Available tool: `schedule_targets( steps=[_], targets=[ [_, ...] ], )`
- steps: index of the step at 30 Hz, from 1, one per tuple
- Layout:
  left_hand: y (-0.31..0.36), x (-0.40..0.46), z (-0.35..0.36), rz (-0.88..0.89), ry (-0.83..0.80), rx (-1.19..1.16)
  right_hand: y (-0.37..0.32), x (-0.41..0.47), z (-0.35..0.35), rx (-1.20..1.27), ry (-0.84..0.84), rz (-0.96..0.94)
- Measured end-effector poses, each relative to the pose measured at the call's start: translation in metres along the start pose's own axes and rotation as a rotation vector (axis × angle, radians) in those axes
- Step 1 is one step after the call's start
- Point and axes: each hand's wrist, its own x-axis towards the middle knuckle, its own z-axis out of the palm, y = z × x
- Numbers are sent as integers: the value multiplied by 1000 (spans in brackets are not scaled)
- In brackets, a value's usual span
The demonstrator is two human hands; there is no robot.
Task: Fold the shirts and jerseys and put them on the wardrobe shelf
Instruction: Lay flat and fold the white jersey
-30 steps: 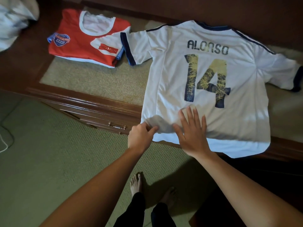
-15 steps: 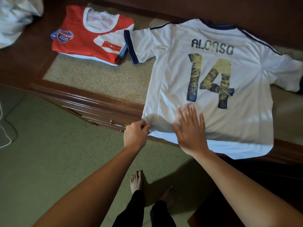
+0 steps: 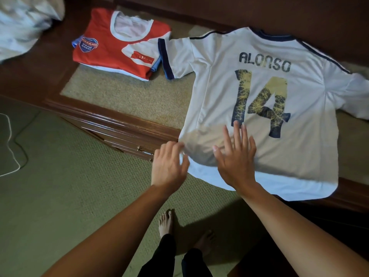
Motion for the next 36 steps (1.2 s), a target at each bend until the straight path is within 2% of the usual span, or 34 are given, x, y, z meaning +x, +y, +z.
schedule_targets(
  steps=[2, 5, 7, 11, 16, 22, 27, 32, 36],
  targets=[
    [9, 11, 4, 185, -8, 25, 3, 5, 4, -22, -8, 5],
    [18, 24, 9, 240, -24, 90, 8, 8, 8, 61, -66, 11],
    [21, 30, 7, 184, -13, 113, 11, 8, 9, 149, -50, -13],
    [23, 49, -1, 53, -51, 46, 11, 10, 7, 145, -13, -54],
    [7, 114, -24, -371, -53, -324, -6, 65, -8, 160, 103, -51],
    [-29, 212, -30, -715, -117, -511, -57, 185, -17, 366, 66, 3],
    [-47, 269, -22, -818, -165, -600, -102, 285, -22, 462, -117, 16],
    [-65, 293, 0, -896, -206, -683, -142, 348, -12, 332, -301, 4],
    [-64, 299, -1, -859, -234, -730, -156, 362, -2, 233, -325, -23]
  ],
)
